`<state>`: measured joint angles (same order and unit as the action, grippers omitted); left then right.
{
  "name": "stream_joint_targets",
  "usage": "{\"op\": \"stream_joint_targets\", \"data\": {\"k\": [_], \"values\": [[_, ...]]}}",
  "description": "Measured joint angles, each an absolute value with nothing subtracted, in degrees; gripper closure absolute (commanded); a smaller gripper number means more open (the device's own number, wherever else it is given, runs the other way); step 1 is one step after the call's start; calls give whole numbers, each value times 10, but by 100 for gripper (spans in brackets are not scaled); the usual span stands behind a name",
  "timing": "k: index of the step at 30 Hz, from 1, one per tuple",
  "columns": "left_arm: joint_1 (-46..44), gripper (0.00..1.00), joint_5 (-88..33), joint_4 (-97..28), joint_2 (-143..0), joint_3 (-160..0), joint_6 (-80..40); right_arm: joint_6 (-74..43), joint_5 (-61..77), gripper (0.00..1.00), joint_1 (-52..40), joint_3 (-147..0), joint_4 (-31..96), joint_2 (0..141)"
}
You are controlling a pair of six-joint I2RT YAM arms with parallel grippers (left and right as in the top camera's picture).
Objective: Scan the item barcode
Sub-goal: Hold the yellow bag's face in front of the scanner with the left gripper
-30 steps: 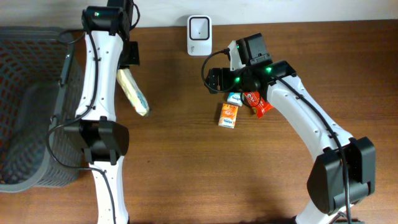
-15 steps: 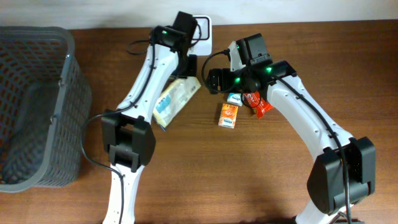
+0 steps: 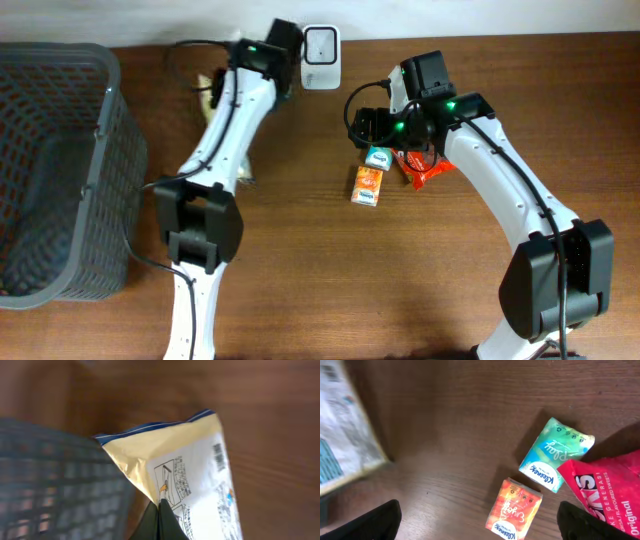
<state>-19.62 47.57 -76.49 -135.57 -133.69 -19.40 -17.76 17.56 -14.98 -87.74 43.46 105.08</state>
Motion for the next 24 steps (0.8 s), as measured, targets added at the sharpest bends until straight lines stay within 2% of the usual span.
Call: {"op": "stream_joint_targets", "data": {"k": [2, 9, 13, 16, 18, 20, 24], "values": [[-186, 100, 500, -760, -1356, -1337, -194, -178, 176, 1, -150, -877, 433, 1051], [-222, 100, 359, -690, -1356, -1229, -236, -178, 176, 1, -150, -877, 437, 1051], [-260, 100, 219, -662, -1356, -1217, -261, -178, 176, 1, -150, -877, 438, 1051], [-278, 100, 210, -659, -1356, -1217, -267, -178, 176, 1, -150, -877, 441, 1051], [-274, 100, 255, -683, -1356, -1220, -267, -178, 176, 1, -150, -877, 442, 1051], [-257, 100, 366, -740, -1356, -1246, -266, -178, 176, 1, -150, -877, 442, 1051], [-203, 100, 567, -698, -1356, -1282, -196, -178, 176, 1, -150, -877, 433, 1052]]}}
